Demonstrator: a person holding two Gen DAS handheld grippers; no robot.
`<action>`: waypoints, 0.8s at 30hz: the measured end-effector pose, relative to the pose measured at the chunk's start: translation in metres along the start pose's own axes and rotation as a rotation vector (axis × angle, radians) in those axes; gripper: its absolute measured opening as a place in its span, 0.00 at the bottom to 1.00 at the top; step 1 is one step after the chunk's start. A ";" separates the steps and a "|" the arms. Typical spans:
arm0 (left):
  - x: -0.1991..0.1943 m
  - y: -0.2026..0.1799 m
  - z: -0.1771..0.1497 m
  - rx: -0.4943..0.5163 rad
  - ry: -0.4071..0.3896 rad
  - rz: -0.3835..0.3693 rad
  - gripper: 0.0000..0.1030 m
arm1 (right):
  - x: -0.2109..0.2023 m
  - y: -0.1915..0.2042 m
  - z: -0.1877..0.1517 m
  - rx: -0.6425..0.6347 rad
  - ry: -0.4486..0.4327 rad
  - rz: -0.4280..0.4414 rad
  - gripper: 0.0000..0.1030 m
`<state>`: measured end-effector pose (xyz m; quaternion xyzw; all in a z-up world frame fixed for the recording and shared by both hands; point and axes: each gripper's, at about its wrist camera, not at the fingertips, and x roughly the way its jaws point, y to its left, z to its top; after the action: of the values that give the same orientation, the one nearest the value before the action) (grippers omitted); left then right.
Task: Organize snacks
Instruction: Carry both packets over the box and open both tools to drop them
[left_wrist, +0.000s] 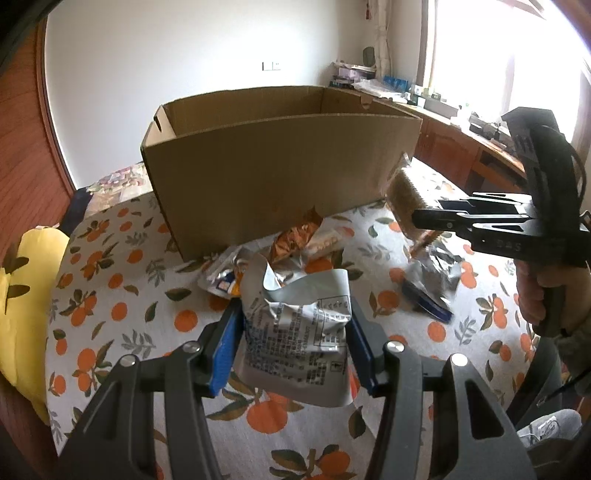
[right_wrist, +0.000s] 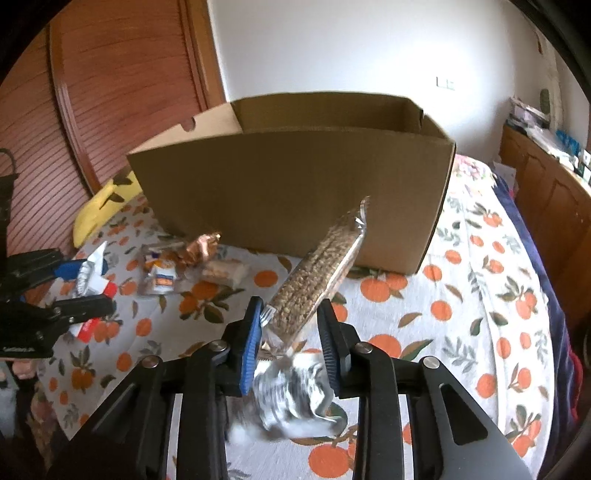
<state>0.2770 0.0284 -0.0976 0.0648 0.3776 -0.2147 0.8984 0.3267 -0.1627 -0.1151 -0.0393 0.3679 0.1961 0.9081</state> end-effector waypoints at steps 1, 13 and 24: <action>0.001 0.000 0.001 0.001 -0.001 -0.004 0.52 | 0.000 0.001 0.001 -0.007 0.003 0.001 0.25; 0.000 0.000 0.003 -0.007 -0.022 -0.013 0.52 | -0.009 -0.001 0.007 -0.011 -0.007 0.012 0.19; -0.020 -0.002 0.033 0.001 -0.112 -0.015 0.52 | -0.064 0.008 0.020 -0.067 -0.080 0.044 0.19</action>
<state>0.2853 0.0236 -0.0600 0.0502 0.3270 -0.2248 0.9165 0.2947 -0.1726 -0.0565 -0.0538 0.3253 0.2294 0.9158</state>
